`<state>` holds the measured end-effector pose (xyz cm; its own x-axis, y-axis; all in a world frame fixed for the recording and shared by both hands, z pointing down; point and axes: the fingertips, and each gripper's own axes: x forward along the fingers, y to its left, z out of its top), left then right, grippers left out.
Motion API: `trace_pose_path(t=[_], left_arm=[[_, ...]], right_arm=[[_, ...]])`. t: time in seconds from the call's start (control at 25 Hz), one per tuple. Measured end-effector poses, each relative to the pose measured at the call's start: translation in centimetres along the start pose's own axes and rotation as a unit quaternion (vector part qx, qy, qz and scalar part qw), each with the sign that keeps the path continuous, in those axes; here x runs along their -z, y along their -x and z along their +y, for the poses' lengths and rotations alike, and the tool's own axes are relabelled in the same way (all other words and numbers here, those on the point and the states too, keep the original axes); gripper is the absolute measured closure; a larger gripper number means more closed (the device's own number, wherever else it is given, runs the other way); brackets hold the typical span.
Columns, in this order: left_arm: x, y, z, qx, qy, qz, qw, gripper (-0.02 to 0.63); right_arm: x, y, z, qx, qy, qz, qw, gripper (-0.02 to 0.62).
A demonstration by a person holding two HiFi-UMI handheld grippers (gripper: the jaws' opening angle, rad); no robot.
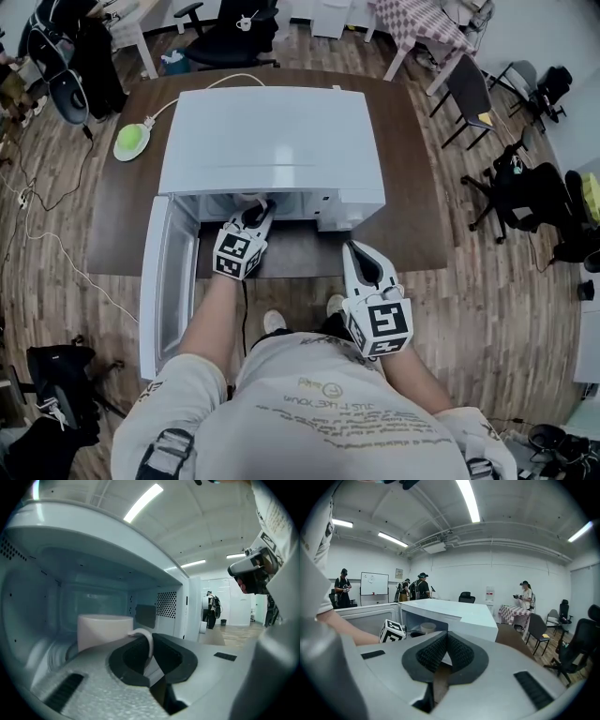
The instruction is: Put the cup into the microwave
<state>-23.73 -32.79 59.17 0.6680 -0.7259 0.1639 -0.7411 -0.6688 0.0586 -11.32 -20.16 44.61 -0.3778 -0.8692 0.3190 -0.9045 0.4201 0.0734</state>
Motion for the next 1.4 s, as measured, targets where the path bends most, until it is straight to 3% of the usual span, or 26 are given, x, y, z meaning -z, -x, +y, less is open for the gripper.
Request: trace_pose_path(t=[0.6,0.8,1.04,1.4], left_arm=[[0.8,-0.1,1.9,-0.007,0.041,0.011,0.9991,0.571],[0.7,-0.1,1.4,-0.004,0.028,0.024,0.9993,0.494],[1.4,0.5,2.1,-0.043,-0.004,0.046,0.9980,0.480],[0.7,2.5,3.0,-0.080,0.013,0.038,0.9960,0.480]], right_arm=[[0.4,0.0,-0.3,0.001,0.014,0.015,1.000,0.580],[0.4,-0.2,-0.3,0.003,0.015,0.014,1.000,0.580],[0.8,-0.6,0.0,-0.004,0.014,0.014,1.000,0.580],[1.0,-1.0,0.4,-0.020,0.009,0.011,1.000,0.580]])
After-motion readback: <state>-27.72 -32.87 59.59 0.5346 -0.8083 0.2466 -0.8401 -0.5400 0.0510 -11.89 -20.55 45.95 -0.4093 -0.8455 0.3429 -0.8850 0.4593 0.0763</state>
